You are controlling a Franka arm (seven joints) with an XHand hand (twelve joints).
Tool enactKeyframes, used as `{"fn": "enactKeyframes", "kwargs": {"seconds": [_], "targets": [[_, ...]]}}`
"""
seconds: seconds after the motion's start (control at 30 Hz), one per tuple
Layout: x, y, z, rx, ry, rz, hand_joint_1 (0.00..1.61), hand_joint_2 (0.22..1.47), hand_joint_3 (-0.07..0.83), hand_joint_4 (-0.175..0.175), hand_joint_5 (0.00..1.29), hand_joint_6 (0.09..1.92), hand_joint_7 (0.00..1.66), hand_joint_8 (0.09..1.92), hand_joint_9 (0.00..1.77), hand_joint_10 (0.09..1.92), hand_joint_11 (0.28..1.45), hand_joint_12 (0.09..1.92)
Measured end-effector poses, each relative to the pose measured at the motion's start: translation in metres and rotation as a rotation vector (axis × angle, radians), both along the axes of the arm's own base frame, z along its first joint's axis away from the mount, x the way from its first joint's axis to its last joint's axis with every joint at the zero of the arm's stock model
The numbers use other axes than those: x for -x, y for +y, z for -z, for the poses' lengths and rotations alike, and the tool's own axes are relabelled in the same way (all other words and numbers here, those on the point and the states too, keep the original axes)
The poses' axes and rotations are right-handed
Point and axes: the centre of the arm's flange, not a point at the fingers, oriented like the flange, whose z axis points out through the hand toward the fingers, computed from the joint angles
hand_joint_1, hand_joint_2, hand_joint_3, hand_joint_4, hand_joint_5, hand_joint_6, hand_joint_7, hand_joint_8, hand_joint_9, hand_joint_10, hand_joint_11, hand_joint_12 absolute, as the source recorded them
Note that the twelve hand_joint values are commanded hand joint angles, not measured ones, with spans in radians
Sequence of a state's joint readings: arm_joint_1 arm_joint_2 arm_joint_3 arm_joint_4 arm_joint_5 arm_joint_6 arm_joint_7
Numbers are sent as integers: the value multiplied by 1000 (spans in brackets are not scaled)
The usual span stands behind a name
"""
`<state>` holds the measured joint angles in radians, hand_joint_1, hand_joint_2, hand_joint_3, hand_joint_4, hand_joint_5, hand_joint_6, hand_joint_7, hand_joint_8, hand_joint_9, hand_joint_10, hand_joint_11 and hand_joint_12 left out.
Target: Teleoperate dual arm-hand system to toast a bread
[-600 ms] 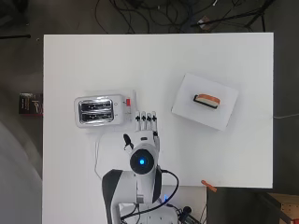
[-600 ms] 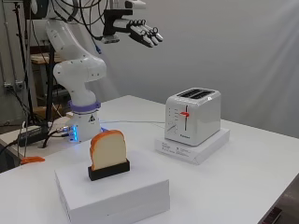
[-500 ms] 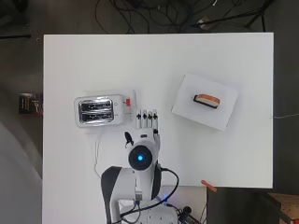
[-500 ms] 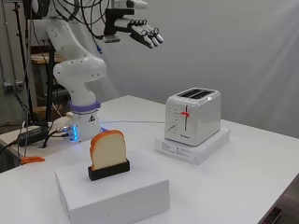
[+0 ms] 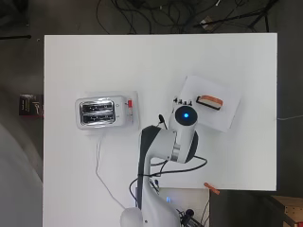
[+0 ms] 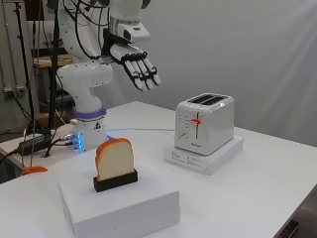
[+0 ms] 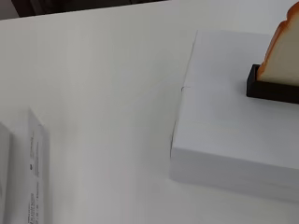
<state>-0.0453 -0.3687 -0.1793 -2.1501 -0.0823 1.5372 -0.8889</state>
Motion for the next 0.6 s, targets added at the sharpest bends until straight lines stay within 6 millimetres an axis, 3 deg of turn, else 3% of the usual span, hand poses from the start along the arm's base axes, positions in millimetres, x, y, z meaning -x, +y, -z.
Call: {"fn": "enactKeyframes", "kwargs": {"seconds": [0.27, 0.33, 0.47, 0.6], "targets": [[-128, -74, 57, 31, 128, -16, 348, 1129, 5, -113, 294, 87, 500, 87, 586, 87, 435, 87], [-159, -102, 70, 44, 141, -21, 362, 1118, 0, -111, 296, 87, 506, 87, 590, 87, 440, 87], [-173, -145, 96, 53, 213, -1, 377, 1086, -10, -94, 304, 87, 501, 87, 583, 87, 444, 87], [-165, -169, 106, 75, 263, 19, 389, 1017, -13, -70, 316, 87, 477, 87, 570, 87, 449, 87]]}}
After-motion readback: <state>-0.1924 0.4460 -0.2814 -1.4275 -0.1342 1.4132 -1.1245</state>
